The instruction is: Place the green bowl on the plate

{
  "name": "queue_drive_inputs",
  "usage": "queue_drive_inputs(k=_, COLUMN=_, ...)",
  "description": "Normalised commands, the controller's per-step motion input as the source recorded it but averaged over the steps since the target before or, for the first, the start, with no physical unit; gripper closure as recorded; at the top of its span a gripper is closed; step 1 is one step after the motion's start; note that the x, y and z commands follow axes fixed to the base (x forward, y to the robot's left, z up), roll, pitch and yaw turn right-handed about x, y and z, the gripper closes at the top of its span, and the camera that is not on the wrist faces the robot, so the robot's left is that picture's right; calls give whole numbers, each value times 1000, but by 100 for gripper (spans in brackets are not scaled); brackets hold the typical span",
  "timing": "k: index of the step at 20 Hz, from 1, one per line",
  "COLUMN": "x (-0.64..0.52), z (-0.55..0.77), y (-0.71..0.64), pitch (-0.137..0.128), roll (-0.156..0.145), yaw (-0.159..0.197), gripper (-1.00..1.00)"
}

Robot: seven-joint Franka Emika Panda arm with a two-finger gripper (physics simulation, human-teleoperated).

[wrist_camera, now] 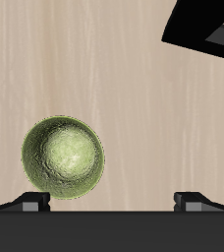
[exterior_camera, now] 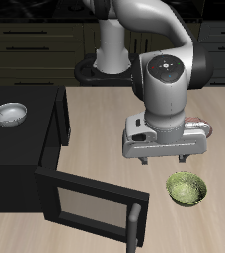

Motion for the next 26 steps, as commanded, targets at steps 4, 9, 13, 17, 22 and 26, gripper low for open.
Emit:
queue_drive_inputs(k=4, x=2, z=-178, y=87, pitch=-15, roll=-8, yaw=54, gripper=-100)
queue_drive_inputs(k=9, x=-19, z=-283, y=54, pitch=-8, roll=7, yaw=27, gripper=-100)
queue_drive_inputs(k=13, x=-18, z=-199, y=-68, pitch=4, roll=-6, yaw=-1, gripper=-100)
queue_drive_inputs(k=17, x=-135, z=-334, y=82, pitch=-23, roll=22, yaw=35, gripper=-100)
queue_drive_inputs(k=22, x=-72, z=-231, y=-2, pitch=-3, roll=6, yaw=-14, gripper=-100)
queue_drive_inputs(k=26, x=-101, z=-317, y=56, pitch=18, roll=21, yaw=14, gripper=-100)
